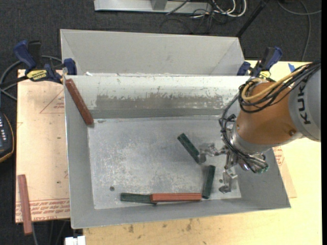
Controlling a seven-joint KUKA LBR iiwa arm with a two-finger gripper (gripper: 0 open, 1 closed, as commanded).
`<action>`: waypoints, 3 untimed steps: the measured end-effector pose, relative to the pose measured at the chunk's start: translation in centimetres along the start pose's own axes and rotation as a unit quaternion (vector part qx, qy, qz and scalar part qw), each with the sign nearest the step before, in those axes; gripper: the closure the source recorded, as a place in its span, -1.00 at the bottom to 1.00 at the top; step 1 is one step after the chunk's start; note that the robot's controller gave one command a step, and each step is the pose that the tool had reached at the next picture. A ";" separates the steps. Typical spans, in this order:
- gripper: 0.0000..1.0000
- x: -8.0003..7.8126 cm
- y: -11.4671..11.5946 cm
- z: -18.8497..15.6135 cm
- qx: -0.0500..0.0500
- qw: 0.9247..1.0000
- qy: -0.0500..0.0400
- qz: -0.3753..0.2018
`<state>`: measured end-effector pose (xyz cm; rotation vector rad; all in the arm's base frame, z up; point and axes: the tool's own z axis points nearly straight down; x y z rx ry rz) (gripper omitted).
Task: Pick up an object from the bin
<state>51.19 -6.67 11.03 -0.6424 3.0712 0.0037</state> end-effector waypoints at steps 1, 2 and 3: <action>-1.00 0.5 2.4 4.0 0.002 0.991 -0.002 -0.131; -1.00 2.9 -3.3 4.0 0.002 0.991 0.000 -0.131; 1.00 2.7 -3.0 3.9 0.002 0.991 -0.001 -0.134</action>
Offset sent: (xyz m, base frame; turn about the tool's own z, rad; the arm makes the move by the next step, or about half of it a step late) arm -0.0163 0.0189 -0.0403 -0.2637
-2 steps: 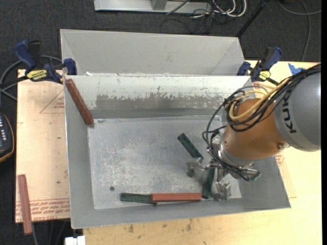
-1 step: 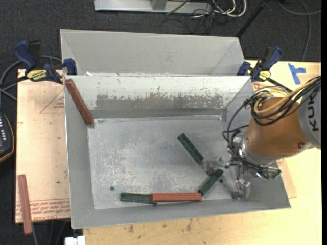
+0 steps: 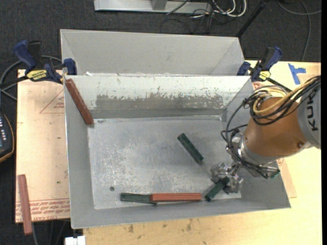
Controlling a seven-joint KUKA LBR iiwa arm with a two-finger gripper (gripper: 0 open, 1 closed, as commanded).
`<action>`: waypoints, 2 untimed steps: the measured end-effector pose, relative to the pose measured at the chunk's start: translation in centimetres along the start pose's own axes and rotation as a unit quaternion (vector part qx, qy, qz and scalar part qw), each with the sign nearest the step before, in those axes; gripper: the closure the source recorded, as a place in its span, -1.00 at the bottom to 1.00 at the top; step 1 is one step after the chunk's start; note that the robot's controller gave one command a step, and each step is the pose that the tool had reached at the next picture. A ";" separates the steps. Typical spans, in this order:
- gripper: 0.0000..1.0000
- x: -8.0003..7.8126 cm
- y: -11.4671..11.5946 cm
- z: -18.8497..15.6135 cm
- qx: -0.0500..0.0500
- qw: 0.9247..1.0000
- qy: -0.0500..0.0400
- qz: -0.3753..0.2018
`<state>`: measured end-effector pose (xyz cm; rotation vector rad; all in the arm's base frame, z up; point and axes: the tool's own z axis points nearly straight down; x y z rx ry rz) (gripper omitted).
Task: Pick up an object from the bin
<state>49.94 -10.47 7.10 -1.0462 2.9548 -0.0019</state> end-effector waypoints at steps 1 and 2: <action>1.00 -0.2 0.0 -5.3 0.000 1.000 0.001 0.001; 1.00 -0.4 0.0 -6.3 -0.001 1.000 0.002 0.002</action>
Offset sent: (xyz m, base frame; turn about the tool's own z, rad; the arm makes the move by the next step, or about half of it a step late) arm 0.0000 0.0000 0.0503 0.0000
